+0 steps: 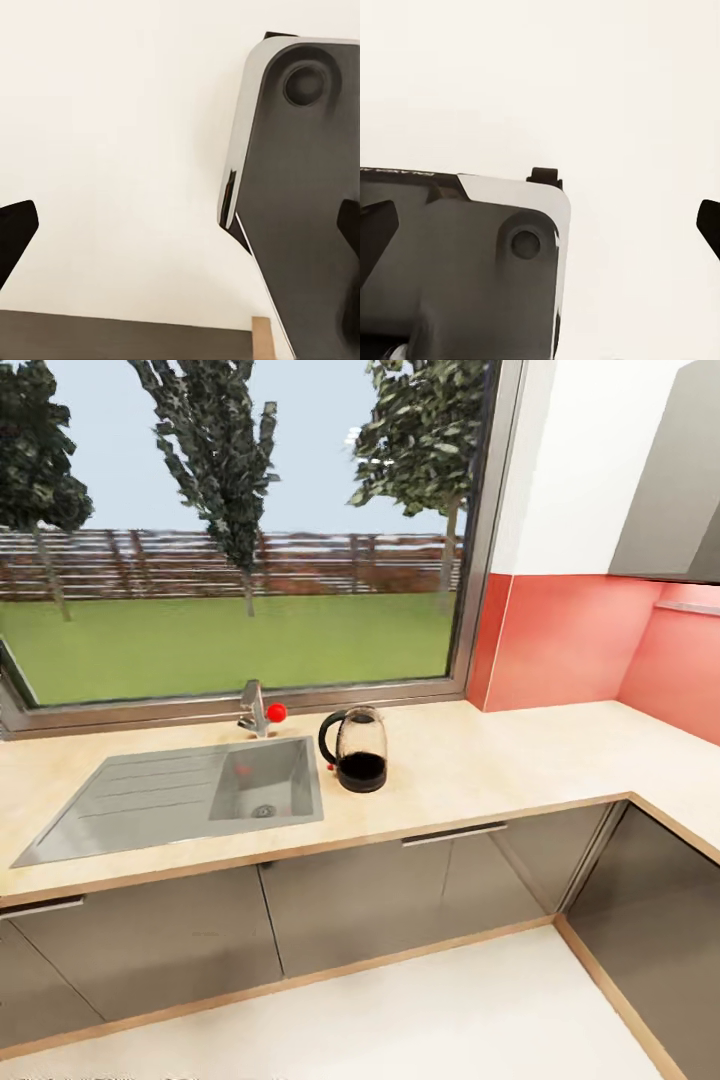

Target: Set up a coffee station on the kitchen countertop: keep the coffee maker on the countertop, move the bottle of coffee from the kitchen shelf to the counter next to the coffee maker, place a paper coffee filter on top of the coffee maker, put the saucer next to the coffee maker with the coffee cup on the saucer, and place the electric kettle next to the coffee maker.

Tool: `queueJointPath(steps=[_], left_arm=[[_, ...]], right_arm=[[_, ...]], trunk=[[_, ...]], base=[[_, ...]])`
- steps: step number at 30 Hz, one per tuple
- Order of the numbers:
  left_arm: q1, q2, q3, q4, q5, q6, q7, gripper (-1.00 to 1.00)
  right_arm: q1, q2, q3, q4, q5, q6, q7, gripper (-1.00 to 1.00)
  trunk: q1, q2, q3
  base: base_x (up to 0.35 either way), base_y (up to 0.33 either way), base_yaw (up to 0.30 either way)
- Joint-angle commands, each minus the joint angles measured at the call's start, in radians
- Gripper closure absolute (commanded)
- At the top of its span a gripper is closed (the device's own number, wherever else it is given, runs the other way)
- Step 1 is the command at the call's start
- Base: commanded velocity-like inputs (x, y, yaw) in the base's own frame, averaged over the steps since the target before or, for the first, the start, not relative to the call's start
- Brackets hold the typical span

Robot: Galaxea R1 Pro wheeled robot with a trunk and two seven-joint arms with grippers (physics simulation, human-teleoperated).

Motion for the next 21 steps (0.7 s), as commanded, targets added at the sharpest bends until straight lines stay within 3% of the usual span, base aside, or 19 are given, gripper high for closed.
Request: queueJointPath(steps=[1,10,11,12,13,17,21], left_arm=[[0.000,0.000,0.002,-0.002,0.008,-0.001,-0.001,-1.00],[0.000,0.000,-0.006,-0.019,-0.002,-0.002,-0.005,-1.00],[-0.003,-0.005,-0.006,-0.024,-0.003,-0.002,-0.009,-1.00],[-0.004,-0.041,-0.007,-0.088,-0.004,-0.006,-0.011,-1.00],[-0.004,-0.047,-0.007,-0.108,-0.004,-0.014,-0.012,-1.00],[-0.004,-0.060,-0.013,-0.189,-0.012,-0.120,-0.017,-1.00],[-0.006,-0.055,-0.056,-0.236,-0.064,-0.240,-0.018,-1.00]], right_arm=[[-0.001,0.000,-0.008,0.000,0.008,-0.001,0.004,-1.00],[-0.001,0.002,-0.008,-0.010,0.007,-0.002,0.003,-1.00],[-0.001,0.003,-0.008,-0.019,0.007,-0.004,0.003,-1.00],[-0.001,0.002,-0.007,-0.026,0.008,-0.008,0.003,-1.00],[-0.001,0.002,-0.007,-0.026,0.008,-0.009,0.003,-1.00],[-0.001,0.003,-0.007,-0.036,0.008,-0.016,0.001,-1.00],[-0.001,0.003,-0.005,-0.060,0.008,-0.049,0.001,-1.00]], trunk=[[0.001,-0.002,-0.002],[0.001,-0.002,-0.002],[0.001,-0.002,-0.002],[0.001,-0.002,-0.002],[0.001,-0.002,-0.002],[0.001,-0.002,-0.002],[0.001,-0.002,-0.002]], base=[[0.000,0.000,0.051],[0.000,0.000,0.010],[0.000,0.000,0.000],[0.000,0.000,0.000],[0.000,0.000,0.000],[0.000,0.000,0.000],[0.000,0.000,0.000]])
